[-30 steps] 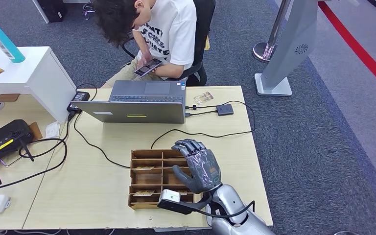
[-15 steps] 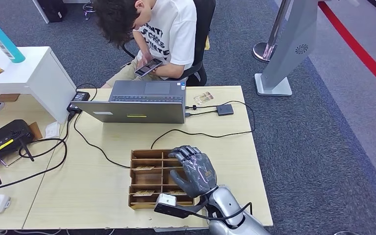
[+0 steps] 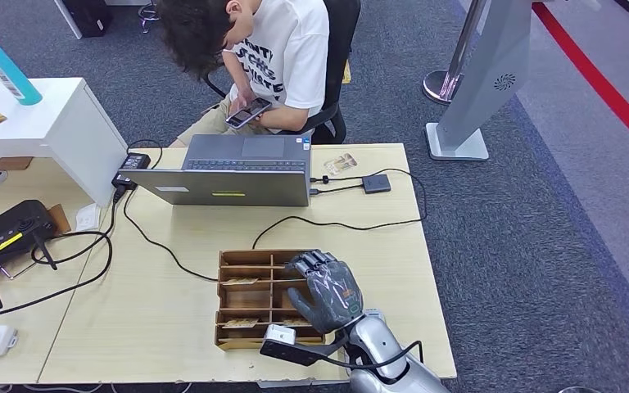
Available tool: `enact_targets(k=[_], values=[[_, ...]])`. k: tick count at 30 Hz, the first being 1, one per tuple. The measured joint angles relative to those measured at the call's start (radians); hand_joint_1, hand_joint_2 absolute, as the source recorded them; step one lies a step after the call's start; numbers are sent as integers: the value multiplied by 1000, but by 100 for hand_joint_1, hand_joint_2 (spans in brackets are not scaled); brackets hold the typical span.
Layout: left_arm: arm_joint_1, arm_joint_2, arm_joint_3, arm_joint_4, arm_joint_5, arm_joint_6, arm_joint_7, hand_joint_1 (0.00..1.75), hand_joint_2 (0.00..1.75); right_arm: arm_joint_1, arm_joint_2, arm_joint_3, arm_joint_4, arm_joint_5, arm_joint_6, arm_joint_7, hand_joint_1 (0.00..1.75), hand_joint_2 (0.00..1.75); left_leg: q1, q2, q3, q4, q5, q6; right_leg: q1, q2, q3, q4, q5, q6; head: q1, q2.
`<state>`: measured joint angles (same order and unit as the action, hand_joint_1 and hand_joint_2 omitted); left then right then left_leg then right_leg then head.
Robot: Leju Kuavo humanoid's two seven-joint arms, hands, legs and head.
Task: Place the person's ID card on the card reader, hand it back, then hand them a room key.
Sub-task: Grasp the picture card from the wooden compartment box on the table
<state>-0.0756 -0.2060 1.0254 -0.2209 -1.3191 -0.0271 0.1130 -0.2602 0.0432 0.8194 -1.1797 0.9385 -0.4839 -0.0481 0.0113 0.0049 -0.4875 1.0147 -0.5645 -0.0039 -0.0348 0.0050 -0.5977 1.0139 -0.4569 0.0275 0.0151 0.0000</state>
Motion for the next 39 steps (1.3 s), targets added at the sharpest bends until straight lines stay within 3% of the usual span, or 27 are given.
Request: enact_targets(k=[7,12,18,30,39], values=[[0,0,0,0,0,-1,-1,0,0,-5,4,0,17,2,2,4,104,175,0,0,0,0,0,0,0,0,0,0,0,0,0,0],[0,0,0,0,2,-2,-1,0,0,-13,5,-1,25,4,3,8,140,175,0,0,0,0,0,0,0,0,0,0,0,0,0,0],[0,0,0,0,3,-2,-1,0,0,-19,7,-3,32,5,5,9,159,175,0,0,0,0,0,0,0,0,0,0,0,0,0,0],[0,0,0,0,3,-3,-1,0,0,-22,10,-5,34,5,10,10,175,175,0,0,0,0,0,0,0,0,0,0,0,0,0,0],[0,0,0,0,6,-10,-1,0,0,-22,11,-13,23,32,-8,6,175,175,0,0,0,0,0,0,0,0,0,0,0,0,0,0]])
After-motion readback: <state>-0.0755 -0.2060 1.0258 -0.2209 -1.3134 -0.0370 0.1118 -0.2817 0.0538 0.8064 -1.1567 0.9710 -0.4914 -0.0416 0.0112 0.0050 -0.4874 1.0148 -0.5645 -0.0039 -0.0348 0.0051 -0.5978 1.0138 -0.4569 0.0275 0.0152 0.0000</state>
